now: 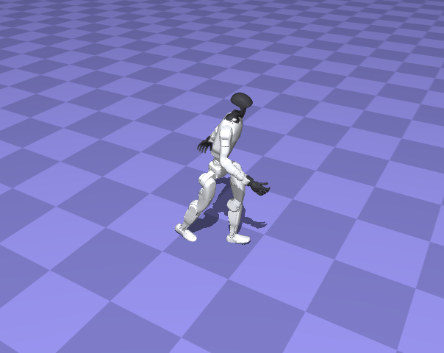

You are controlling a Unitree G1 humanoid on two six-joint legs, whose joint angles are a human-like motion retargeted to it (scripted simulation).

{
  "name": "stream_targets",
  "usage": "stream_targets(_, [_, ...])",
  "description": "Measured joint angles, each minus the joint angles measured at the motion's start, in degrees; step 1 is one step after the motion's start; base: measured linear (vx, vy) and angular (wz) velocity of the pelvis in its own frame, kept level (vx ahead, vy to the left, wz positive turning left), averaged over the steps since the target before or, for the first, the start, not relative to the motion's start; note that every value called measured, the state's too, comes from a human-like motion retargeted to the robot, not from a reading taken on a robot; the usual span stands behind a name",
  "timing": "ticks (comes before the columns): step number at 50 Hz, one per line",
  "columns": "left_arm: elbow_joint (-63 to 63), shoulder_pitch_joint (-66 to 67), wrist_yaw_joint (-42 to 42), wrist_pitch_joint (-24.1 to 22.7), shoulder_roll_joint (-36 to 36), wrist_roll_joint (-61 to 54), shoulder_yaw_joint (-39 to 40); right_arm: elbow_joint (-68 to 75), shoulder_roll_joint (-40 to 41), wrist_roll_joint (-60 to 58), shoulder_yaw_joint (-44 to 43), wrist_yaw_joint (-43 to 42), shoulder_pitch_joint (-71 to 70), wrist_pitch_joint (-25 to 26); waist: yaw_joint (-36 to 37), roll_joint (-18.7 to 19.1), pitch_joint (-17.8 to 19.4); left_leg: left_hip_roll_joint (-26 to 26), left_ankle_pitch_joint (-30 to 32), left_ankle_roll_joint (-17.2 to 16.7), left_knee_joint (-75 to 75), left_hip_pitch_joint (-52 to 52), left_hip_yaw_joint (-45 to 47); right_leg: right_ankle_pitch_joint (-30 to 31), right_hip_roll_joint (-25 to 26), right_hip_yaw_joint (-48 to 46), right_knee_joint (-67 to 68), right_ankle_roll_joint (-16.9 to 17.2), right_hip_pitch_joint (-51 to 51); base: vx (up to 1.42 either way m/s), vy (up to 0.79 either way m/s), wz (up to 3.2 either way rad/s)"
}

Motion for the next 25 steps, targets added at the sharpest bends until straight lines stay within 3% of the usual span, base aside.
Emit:
stream_targets(3, [3.37, -2.43, 3.45, 0.43, 0.77, -1.61, -0.3, 1.66, 0.86, 4.24, -1.64, -1.4, 3.27, -1.53, -1.08, 2.95, 2.29, -1.79, 3.69, 0.57, -0.15, 2.79, -5.11, 4.02, 1.35, 0.6, 0.56, -0.84, 6.71, 0.93, 0.21, 0.5])
stream_targets(5, [3.72, -6.11, 6.02, -0.55, 0.98, -0.83, -2.8, 3.84, 1.1, 5.16, -2.81, -5.03, 6.94, -3.82, -2.27, 5.29, 4.89, -1.94, -0.15, 3.66, 6.13, 5.38, -7.73, 5.89, 2.81, -0.09, 7.17, -0.32, 8.86, 0.94, 0.18, 0.9])
stream_targets(8, [0.68, -14.16, 7.4, -0.41, 0.95, 4.91, -5.25, 11.0, 2.12, 0.4, -3.44, -12.27, 12.12, -4.12, -4.37, 6.65, 5.93, -1.09, -7.87, 4.94, 15.45, 5.95, -9.63, 5.43, 4.6, -5.23, 34.0, 2.82, -2.1, 0.88, 0.1, 0.66])
stream_targets(10, [-4.98, -18.95, 6.89, 0.63, 0.81, 8.23, -6.32, 16.75, 3.02, -1.59, -2.67, -15.58, 15.34, -2.13, -7.14, 6.57, 4.73, -0.7, -10.01, 3.01, 17.04, 6.41, -10.3, 0.28, 2.41, -10.64, 47.16, -0.38, -11.41, 0.83, 0.05, 0.59])
stream_targets(12, [-14.14, -22.02, 6.05, -0.2, 0.67, 11.03, -7.98, 20.64, 3.12, -1.37, -2.26, -14.73, 19.32, -0.1, -11.83, 7.77, 3.16, 0.08, -9.66, 0.57, 14.71, 9.04, -11.66, -6.27, -0.08, -15.95, 51.35, -5.09, -17.83, 0.82, 0.04, 0.81])
stream_targets(15, [-31.7, -24.98, 7.79, -3.88, 1.63, 14.72, -10.76, 22.7, 0.97, 0.35, -2.82, -10.36, 25.04, 1.06, -20.82, 11.06, 1.14, 1.86, -6.05, -2.38, 9.6, 13.27, -15.09, -12.31, -1.25, -22.3, 45.33, -9.21, -23.78, 0.83, -0.04, 1.03])
stream_targets(20, [-53.72, -28.69, 13.18, -12.45, 3.42, 9.88, -11.32, 24.37, -4.7, 1.29, -3.37, -8.0, 30.18, 1.45, -32.96, 13.85, -0.11, 2.44, 0.92, -5.77, 6.0, 19.87, -19.5, -10.27, -2.48, -28.74, 8.14, -6.73, -22.87, 0.88, -0.2, 0.73])
stream_targets(23, [-54.83, -30.26, 9.59, -12.51, 2.36, 3.91, -10.71, 29.19, -5.44, 1.7, -2.59, -6.81, 28.13, 4.73, -35.82, 11.96, 0.16, 0.56, 2.41, -4.01, 10.81, 23.45, -19.78, -6.31, -3.92, -27.13, -2.63, -4.44, -21.66, 0.93, -0.28, -0.18])
stream_targets(25, [-52.38, -30.07, 4.26, -11.45, 1.61, 0.71, -10.72, 33.72, -5.38, 2.66, -0.96, -4.76, 23.96, 6.15, -35.56, 11.29, 0.89, 0.41, 3.01, -1.03, 22.76, 21.41, -18.61, -7.13, -3.7, -23.81, 0.13, -6.44, -20.9, 0.89, -0.25, -0.95])
